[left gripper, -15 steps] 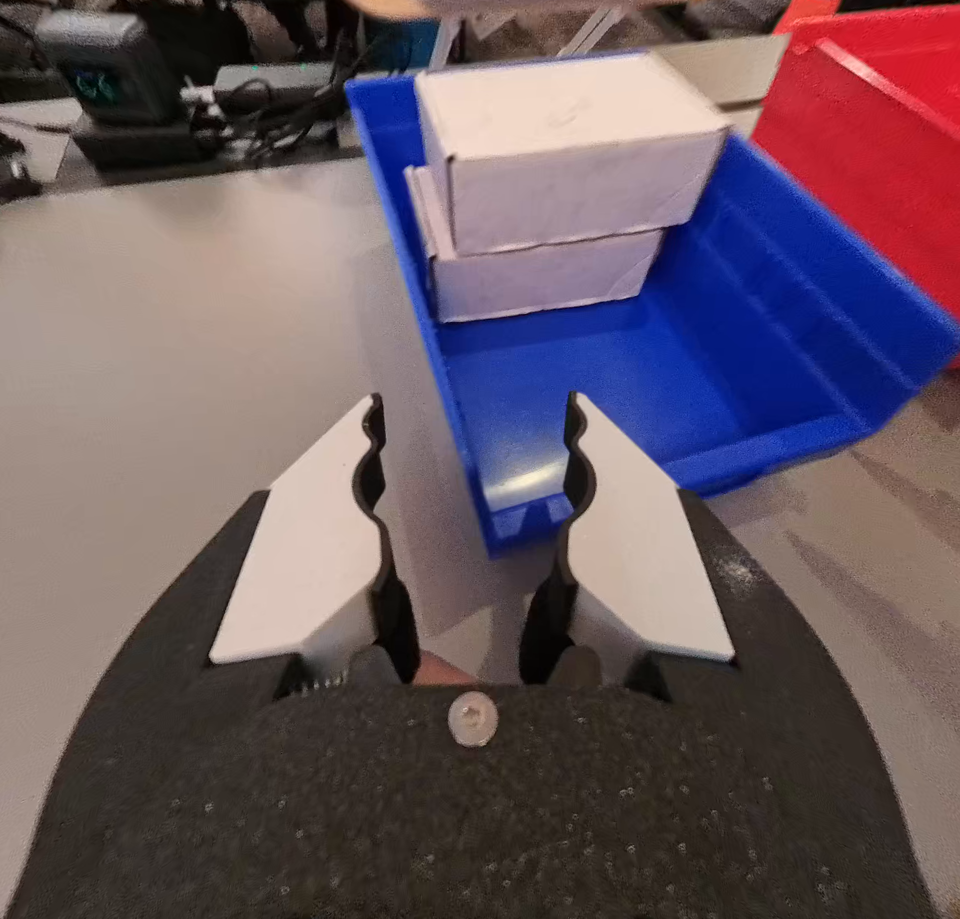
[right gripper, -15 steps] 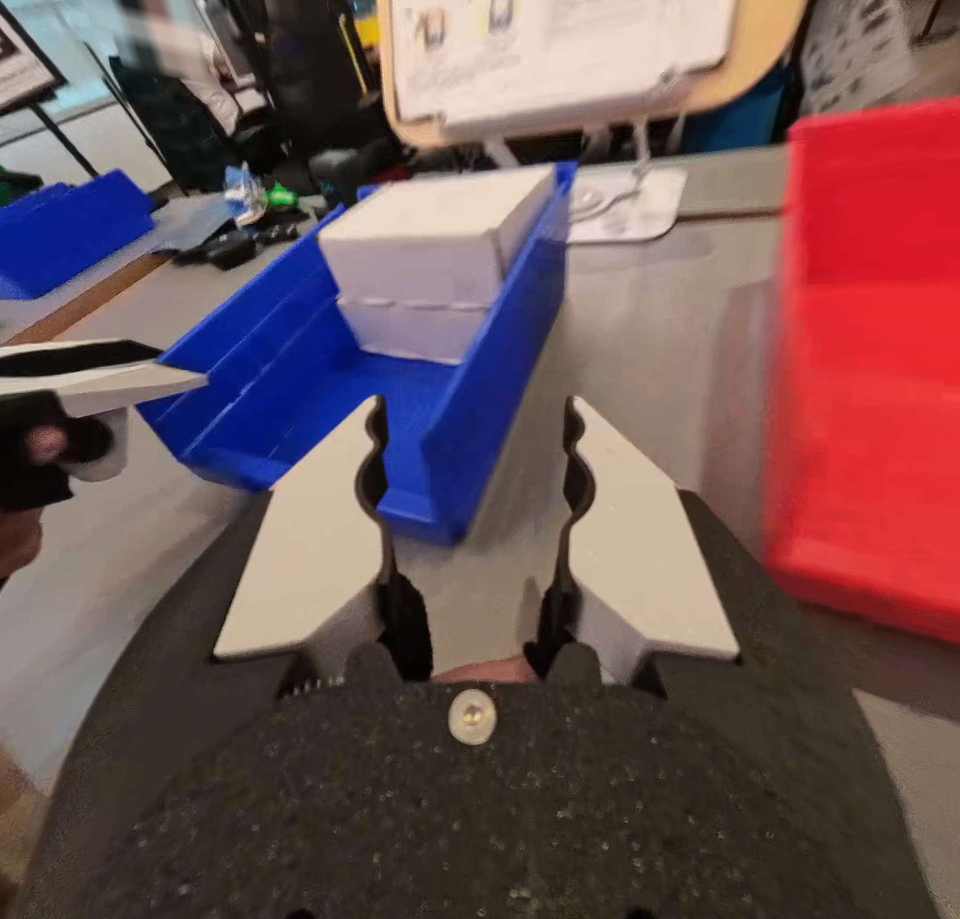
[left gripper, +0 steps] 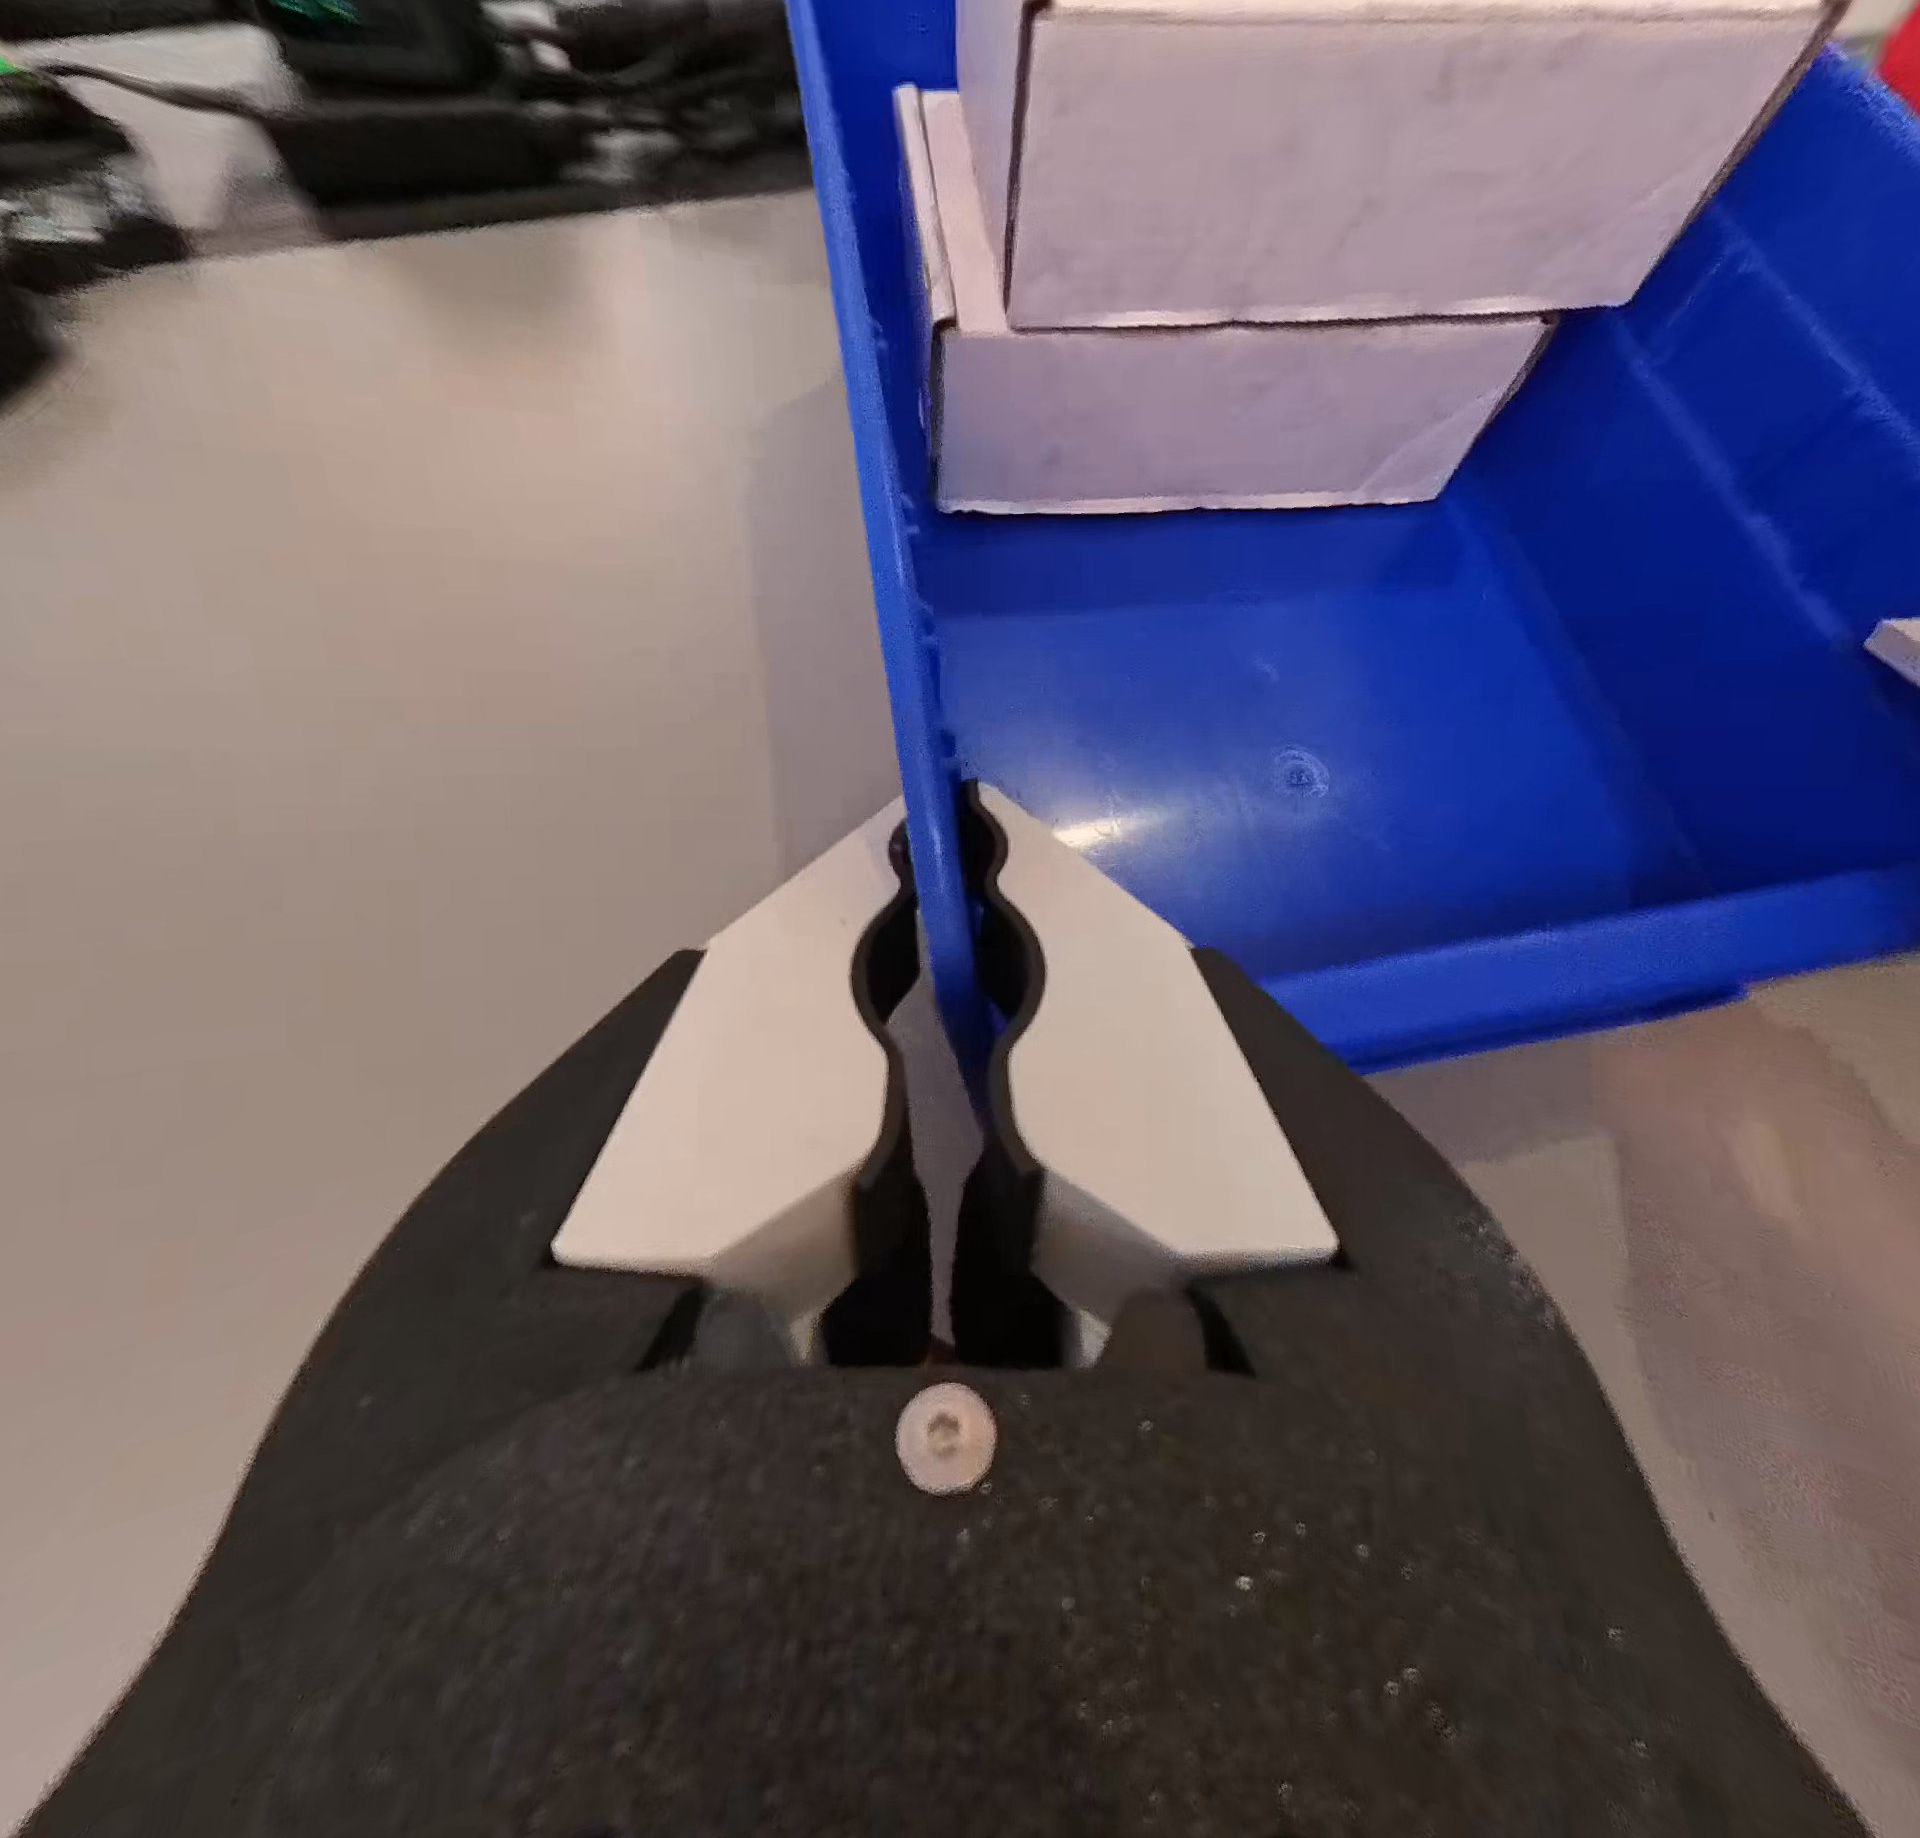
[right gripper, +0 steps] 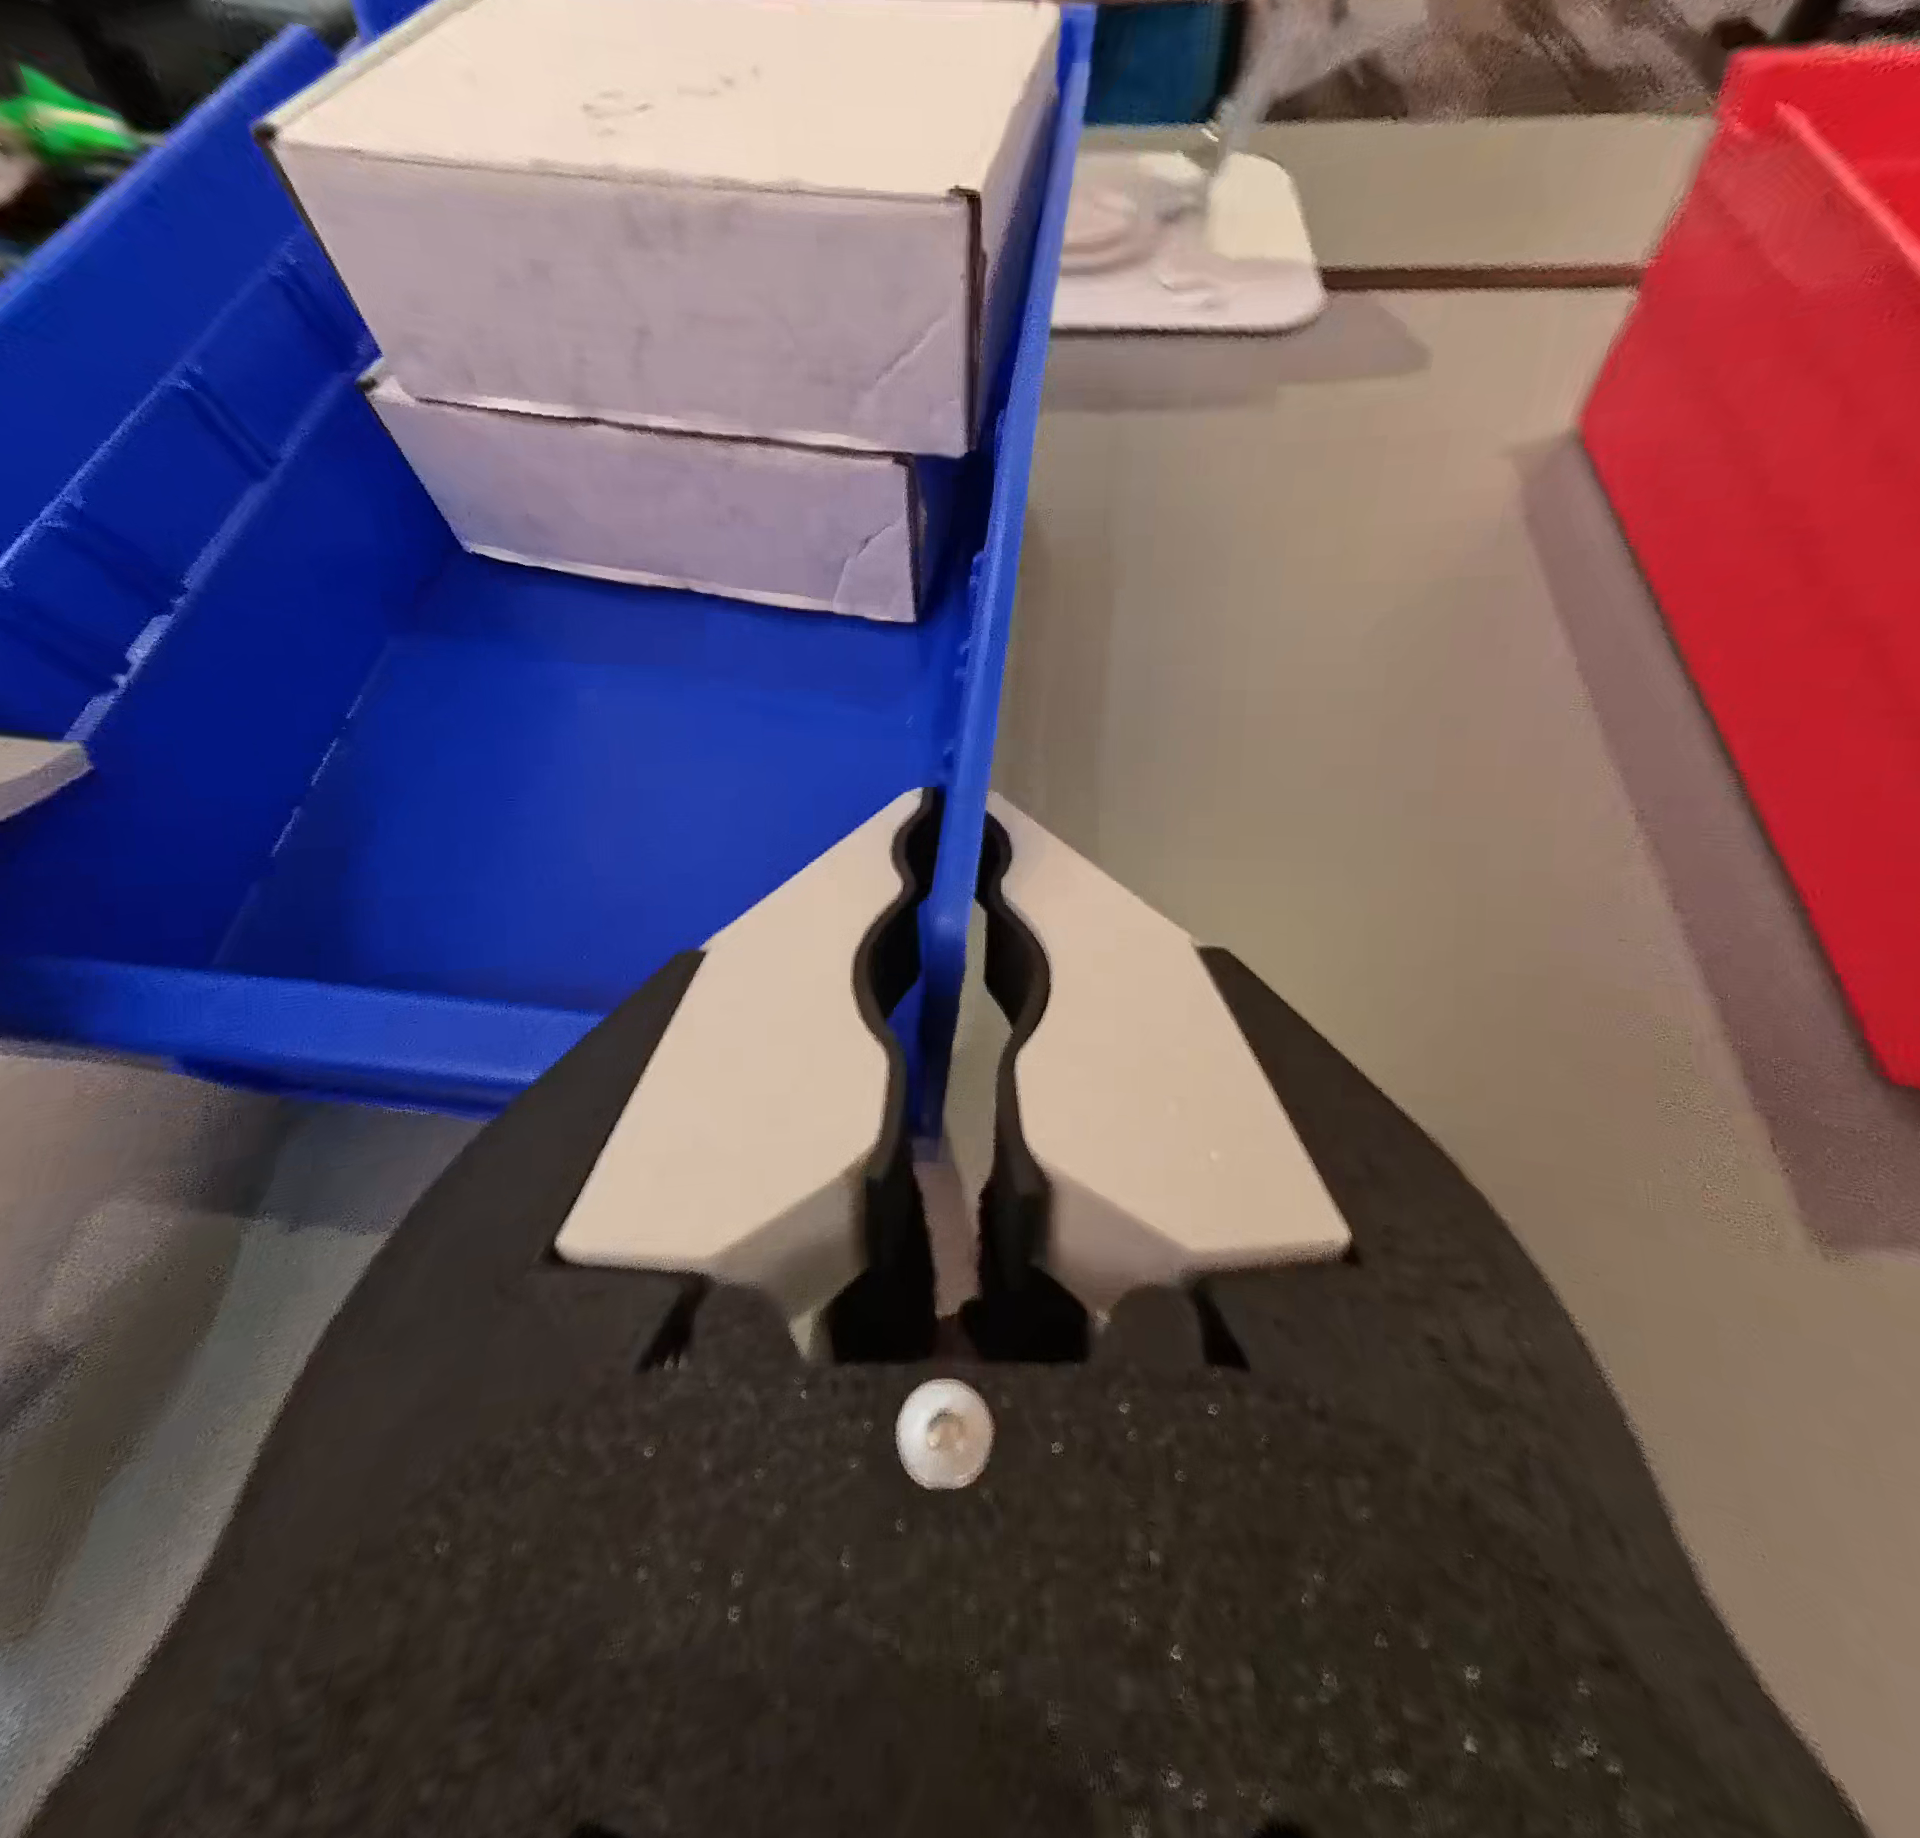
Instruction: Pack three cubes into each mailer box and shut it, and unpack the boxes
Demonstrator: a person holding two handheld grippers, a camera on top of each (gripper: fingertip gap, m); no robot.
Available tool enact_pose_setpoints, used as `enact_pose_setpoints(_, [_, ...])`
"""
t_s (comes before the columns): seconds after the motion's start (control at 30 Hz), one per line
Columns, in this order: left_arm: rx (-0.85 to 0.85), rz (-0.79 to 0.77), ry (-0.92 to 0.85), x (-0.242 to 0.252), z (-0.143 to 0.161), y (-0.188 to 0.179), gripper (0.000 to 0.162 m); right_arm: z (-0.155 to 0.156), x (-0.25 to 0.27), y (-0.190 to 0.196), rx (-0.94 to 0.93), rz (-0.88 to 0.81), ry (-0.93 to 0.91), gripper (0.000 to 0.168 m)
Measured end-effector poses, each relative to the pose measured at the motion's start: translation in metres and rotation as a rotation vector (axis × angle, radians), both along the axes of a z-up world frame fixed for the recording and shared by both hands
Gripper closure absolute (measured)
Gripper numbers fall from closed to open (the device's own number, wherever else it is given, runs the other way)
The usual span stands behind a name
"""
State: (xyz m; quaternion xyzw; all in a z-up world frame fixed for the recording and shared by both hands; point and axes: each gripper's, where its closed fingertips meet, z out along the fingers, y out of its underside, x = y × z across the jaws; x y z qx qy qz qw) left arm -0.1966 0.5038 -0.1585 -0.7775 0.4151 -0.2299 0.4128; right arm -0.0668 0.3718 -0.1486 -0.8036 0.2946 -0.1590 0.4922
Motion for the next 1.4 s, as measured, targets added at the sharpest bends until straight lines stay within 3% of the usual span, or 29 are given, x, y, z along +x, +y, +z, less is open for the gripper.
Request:
enact_pose_setpoints(0.17, [0.041, 0.098, -0.008, -0.066, 0.013, 0.065, 0.162, 0.015, -0.056, 0.077, 0.036, 0.104, -0.041, 0.164])
enact_pose_setpoints(0.33, [0.060, 0.143, 0.008, -0.109, 0.007, 0.111, 0.162, 0.007, -0.091, 0.127, 0.012, 0.163, -0.068, 0.164])
enact_pose_setpoints(0.6, [0.022, 0.106, 0.067, -0.111, -0.015, 0.120, 0.162, -0.014, -0.097, 0.128, -0.018, 0.176, -0.045, 0.163])
enact_pose_setpoints(0.8, [-0.015, 0.146, 0.028, -0.112, -0.010, 0.119, 0.158, -0.010, -0.102, 0.123, -0.046, 0.377, -0.037, 0.152])
enact_pose_setpoints(0.9, [0.050, 0.215, -0.050, -0.126, 0.022, 0.117, 0.134, 0.010, -0.101, 0.093, -0.018, 0.510, -0.028, 0.129])
enact_pose_setpoints(1.03, [0.141, 0.251, -0.176, -0.144, 0.068, 0.097, 0.128, 0.018, -0.077, 0.020, 0.006, 0.588, 0.140, 0.130])
enact_pose_setpoints(1.17, [0.110, 0.212, -0.190, -0.149, 0.054, 0.044, 0.129, 0.028, -0.010, -0.064, 0.137, 0.542, 0.239, 0.130])
enact_pose_setpoints(1.3, [0.015, 0.106, -0.165, -0.135, 0.030, -0.006, 0.130, 0.034, 0.092, -0.149, 0.206, 0.361, 0.147, 0.121])
enact_pose_setpoints(1.4, [0.006, 0.053, -0.122, -0.126, 0.018, -0.022, 0.129, 0.031, 0.151, -0.212, 0.205, 0.238, 0.118, 0.112])
